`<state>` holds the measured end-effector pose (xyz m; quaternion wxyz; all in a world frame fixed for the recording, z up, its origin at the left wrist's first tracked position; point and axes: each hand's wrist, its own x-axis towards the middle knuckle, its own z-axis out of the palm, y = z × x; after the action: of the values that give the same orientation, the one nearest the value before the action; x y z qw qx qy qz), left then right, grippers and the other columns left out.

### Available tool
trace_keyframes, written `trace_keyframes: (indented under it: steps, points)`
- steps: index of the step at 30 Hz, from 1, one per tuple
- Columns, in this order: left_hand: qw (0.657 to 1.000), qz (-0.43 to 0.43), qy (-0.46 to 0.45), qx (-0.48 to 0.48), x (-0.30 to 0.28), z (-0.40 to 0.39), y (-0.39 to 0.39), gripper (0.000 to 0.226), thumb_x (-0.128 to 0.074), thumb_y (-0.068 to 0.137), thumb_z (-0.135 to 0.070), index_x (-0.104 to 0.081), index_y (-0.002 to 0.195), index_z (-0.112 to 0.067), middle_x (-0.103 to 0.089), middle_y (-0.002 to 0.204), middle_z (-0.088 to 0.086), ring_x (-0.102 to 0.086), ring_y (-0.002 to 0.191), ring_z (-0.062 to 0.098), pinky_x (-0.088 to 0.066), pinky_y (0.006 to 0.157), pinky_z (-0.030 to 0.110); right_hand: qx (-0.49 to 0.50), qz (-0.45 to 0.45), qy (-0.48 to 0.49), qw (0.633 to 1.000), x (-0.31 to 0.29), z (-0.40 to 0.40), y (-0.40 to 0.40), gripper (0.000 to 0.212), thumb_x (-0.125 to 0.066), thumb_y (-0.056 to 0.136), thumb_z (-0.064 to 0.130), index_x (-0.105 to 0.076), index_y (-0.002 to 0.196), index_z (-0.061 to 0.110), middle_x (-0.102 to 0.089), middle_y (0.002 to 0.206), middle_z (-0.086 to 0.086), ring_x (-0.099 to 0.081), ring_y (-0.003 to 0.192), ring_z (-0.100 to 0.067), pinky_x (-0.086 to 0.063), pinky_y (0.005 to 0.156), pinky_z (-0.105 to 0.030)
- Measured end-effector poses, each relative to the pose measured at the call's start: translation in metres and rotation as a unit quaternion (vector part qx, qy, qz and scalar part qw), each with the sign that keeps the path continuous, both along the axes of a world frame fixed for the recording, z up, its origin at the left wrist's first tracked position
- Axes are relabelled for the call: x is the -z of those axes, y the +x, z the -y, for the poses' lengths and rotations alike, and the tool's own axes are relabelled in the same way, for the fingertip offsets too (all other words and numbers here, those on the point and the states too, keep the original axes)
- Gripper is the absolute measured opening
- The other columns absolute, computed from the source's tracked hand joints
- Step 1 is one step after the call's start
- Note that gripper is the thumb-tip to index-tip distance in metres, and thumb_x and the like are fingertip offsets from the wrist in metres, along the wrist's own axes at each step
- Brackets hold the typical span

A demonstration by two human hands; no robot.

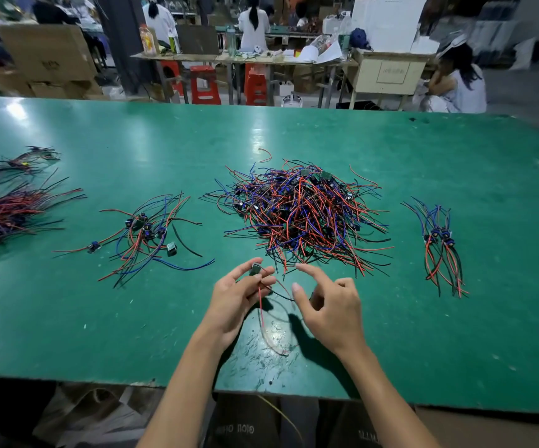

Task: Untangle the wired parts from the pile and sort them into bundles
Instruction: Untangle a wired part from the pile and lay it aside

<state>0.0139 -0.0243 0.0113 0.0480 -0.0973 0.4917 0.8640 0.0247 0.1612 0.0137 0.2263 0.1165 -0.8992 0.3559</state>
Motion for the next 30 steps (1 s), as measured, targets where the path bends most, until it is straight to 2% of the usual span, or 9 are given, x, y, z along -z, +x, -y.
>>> trace_keyframes:
  steps: [5,10,14,16,18,21,24,26,30]
  points:
    - [1.0,0.013,-0.004,0.0,-0.002,-0.001,0.001,0.029,-0.056,0.099,-0.004,-0.061,0.127,-0.004,-0.076,0.107,0.01,-0.056,0.058,0.004,-0.053,0.065,0.015,0.01,-0.034,0.018,0.999,0.005,-0.001,0.0,0.023,-0.065,0.089,0.047,-0.076,0.08,0.03,-0.032,0.048,0.018,-0.038,0.06,-0.013,-0.033,0.062,-0.029]
    - [1.0,0.026,-0.003,-0.017,-0.01,0.006,0.003,0.028,-0.056,0.099,-0.009,-0.063,0.126,-0.005,-0.076,0.109,0.01,-0.05,0.054,0.003,-0.049,0.056,0.014,0.043,0.072,-0.04,0.996,0.011,-0.008,-0.006,0.032,-0.047,0.099,0.051,-0.07,0.089,0.032,-0.048,0.05,0.007,-0.048,0.07,-0.019,-0.036,0.064,-0.031]
    - [0.989,-0.013,-0.128,-0.068,-0.037,0.043,-0.015,0.023,-0.055,0.101,-0.012,-0.067,0.121,-0.016,-0.078,0.101,0.003,-0.049,0.055,0.004,-0.052,0.055,0.019,0.051,0.103,-0.007,0.993,0.011,-0.005,-0.009,0.016,-0.052,0.101,0.039,-0.067,0.1,0.033,-0.053,0.057,0.007,-0.051,0.073,-0.022,-0.042,0.076,-0.036]
    - [0.946,-0.055,-0.281,-0.15,-0.053,0.072,-0.031,0.02,-0.057,0.101,-0.012,-0.068,0.117,-0.018,-0.076,0.091,-0.001,-0.048,0.059,0.006,-0.047,0.056,0.017,0.057,0.09,0.012,0.994,0.01,-0.003,-0.01,0.016,-0.055,0.099,0.033,-0.066,0.111,0.031,-0.058,0.072,0.01,-0.052,0.079,-0.018,-0.044,0.084,-0.039]
    - [0.867,-0.082,-0.442,-0.216,-0.064,0.102,-0.047,0.021,-0.059,0.1,-0.014,-0.068,0.118,-0.017,-0.07,0.094,0.003,-0.055,0.073,0.014,-0.049,0.072,0.025,0.052,0.077,0.04,0.995,0.01,-0.002,-0.012,0.027,-0.057,0.098,0.033,-0.064,0.123,0.027,-0.065,0.094,0.009,-0.055,0.093,-0.015,-0.044,0.09,-0.04]
    - [0.744,-0.012,-0.645,-0.174,-0.058,0.132,-0.063,0.033,-0.06,0.098,-0.024,-0.063,0.13,-0.022,-0.049,0.137,0.018,-0.046,0.125,0.032,-0.033,0.11,0.041,0.031,0.072,0.133,0.988,0.009,0.004,-0.017,0.045,-0.052,0.096,0.053,-0.057,0.137,0.033,-0.061,0.118,0.009,-0.053,0.109,-0.013,-0.044,0.09,-0.036]
    - [0.654,0.037,-0.744,-0.128,-0.043,0.123,-0.061,0.038,-0.065,0.092,-0.033,-0.062,0.13,-0.037,-0.028,0.158,0.014,-0.019,0.143,0.032,-0.014,0.115,0.046,0.058,0.1,0.152,0.982,0.005,0.018,-0.03,0.046,-0.052,0.089,0.07,-0.066,0.114,0.035,-0.06,0.107,0.007,-0.052,0.104,-0.013,-0.042,0.087,-0.037]
    - [0.647,-0.031,-0.747,-0.148,-0.031,0.102,-0.052,0.035,-0.07,0.088,-0.028,-0.067,0.121,-0.036,-0.028,0.159,0.012,-0.018,0.143,0.028,-0.011,0.114,0.048,0.073,0.092,0.135,0.984,0.003,0.024,-0.038,0.036,-0.059,0.091,0.061,-0.071,0.101,0.029,-0.061,0.099,0.003,-0.055,0.1,-0.018,-0.042,0.084,-0.038]
    - [0.694,-0.124,-0.695,-0.139,-0.006,0.045,-0.027,0.029,-0.073,0.085,-0.022,-0.07,0.111,-0.036,-0.04,0.149,0.004,-0.026,0.137,0.02,-0.017,0.11,0.05,0.087,-0.003,0.147,0.985,0.01,0.025,-0.037,0.012,-0.073,0.086,0.03,-0.075,0.085,0.018,-0.065,0.087,-0.002,-0.06,0.087,-0.028,-0.044,0.074,-0.04]
